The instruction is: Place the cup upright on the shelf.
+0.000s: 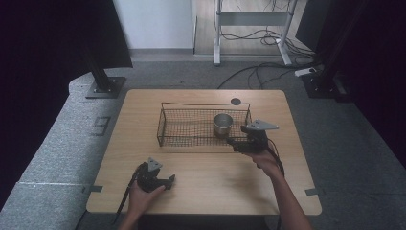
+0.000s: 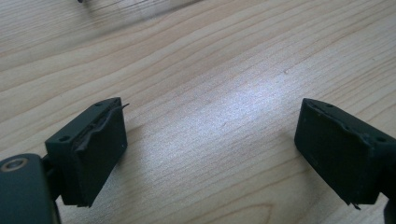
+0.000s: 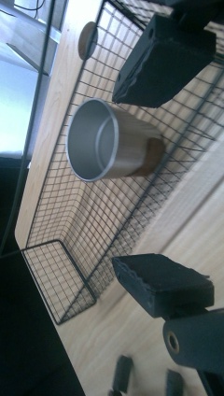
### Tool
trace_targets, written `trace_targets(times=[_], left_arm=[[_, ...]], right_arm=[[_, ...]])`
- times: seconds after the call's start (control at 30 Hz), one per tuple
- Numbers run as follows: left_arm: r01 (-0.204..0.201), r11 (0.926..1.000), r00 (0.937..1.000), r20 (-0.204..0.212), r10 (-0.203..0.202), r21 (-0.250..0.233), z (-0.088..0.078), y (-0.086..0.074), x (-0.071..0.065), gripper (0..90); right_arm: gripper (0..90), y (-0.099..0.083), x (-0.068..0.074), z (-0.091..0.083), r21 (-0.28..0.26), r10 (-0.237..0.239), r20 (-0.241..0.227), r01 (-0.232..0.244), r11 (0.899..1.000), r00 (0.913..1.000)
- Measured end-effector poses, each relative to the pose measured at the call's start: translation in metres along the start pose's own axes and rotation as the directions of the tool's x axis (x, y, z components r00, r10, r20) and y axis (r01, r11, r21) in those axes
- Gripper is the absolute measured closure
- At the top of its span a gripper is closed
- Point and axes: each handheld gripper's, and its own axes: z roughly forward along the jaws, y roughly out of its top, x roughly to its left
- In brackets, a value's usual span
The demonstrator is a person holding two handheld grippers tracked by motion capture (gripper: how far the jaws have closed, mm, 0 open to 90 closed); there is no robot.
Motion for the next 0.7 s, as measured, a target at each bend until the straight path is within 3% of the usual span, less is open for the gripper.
trace_targets(times=[0.43, 0.7], left_arm=[[0.0, 1.0, 1.0, 0.0, 0.0, -0.001, 0.0, 0.0, 0.0, 9.0], [0.0, 1.0, 1.0, 0.0, 0.0, -0.001, 0.0, 0.0, 0.0, 9.0]], right_arm=[[20.1, -0.039, 0.012, -0.036, -0.031, -0.013, 0.004, 0.013, 0.999, 0.9999], [20.9, -0.069, 0.011, -0.049, 0.008, -0.007, 0.012, 0.007, 1.0, 0.9999]])
